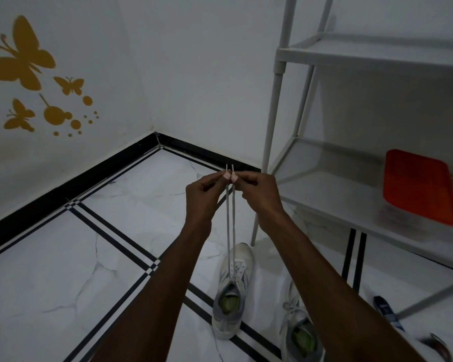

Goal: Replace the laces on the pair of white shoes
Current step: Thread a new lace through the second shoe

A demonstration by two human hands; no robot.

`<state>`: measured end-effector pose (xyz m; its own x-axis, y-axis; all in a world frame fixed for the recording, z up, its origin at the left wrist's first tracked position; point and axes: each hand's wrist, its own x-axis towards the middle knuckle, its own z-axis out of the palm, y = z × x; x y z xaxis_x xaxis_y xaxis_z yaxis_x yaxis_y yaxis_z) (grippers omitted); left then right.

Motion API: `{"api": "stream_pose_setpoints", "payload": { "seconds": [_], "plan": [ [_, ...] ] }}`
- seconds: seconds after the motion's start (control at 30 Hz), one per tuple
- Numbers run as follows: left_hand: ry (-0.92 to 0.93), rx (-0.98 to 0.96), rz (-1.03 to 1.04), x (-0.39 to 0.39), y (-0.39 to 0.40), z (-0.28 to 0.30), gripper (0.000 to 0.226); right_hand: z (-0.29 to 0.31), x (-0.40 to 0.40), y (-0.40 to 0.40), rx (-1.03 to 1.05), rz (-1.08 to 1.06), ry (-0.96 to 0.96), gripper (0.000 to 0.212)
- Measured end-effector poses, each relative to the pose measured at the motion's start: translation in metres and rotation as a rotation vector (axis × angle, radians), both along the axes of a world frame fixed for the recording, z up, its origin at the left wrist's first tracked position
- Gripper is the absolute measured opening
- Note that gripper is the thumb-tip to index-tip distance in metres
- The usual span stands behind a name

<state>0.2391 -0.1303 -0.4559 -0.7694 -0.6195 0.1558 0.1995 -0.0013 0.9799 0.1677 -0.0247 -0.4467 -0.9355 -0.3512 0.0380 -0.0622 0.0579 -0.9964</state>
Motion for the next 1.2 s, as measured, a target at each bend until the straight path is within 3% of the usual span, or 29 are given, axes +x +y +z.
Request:
{"api": "stream_pose_setpoints", "payload": {
  "seconds": [0.27,0.5,0.6,0.7,0.77,0.93,1.1,1.2],
  "plan": [
    [-0.067,-0.021,0.041,0.001,-0.004,-0.026,0.023,-0.030,-0.001,0.006,0.072,-0.044,-0.028,0.018],
    [-0.276,0.022,0.163,0.028,-0.014,-0.144,0.022,-0.143,0.011,0.042,0.263,-0.180,-0.165,0.011],
    [-0.364,0.036,0.176,0.044,-0.012,-0.196,0.024,-0.193,0.016,0.054,0.393,-0.174,-0.205,0.018],
    [-0.466,0.012,0.152,0.054,-0.008,-0.236,0.038,-0.229,0.026,0.061,0.552,-0.097,-0.248,0.044],
    [-0.537,-0.098,0.125,0.060,-0.004,-0.256,0.053,-0.242,0.036,0.065,0.613,0.004,-0.244,0.056],
    [-0.630,-0.416,-0.096,0.068,0.009,-0.286,0.023,-0.260,0.061,0.061,0.609,0.149,-0.162,0.056],
    [-0.705,-0.487,-0.125,0.068,0.009,-0.294,0.016,-0.271,0.061,0.060,0.689,0.171,0.019,0.012],
    [-0.705,-0.469,-0.113,0.068,0.005,-0.294,0.008,-0.271,0.057,0.062,0.716,0.183,0.022,0.008]
  ]
}}
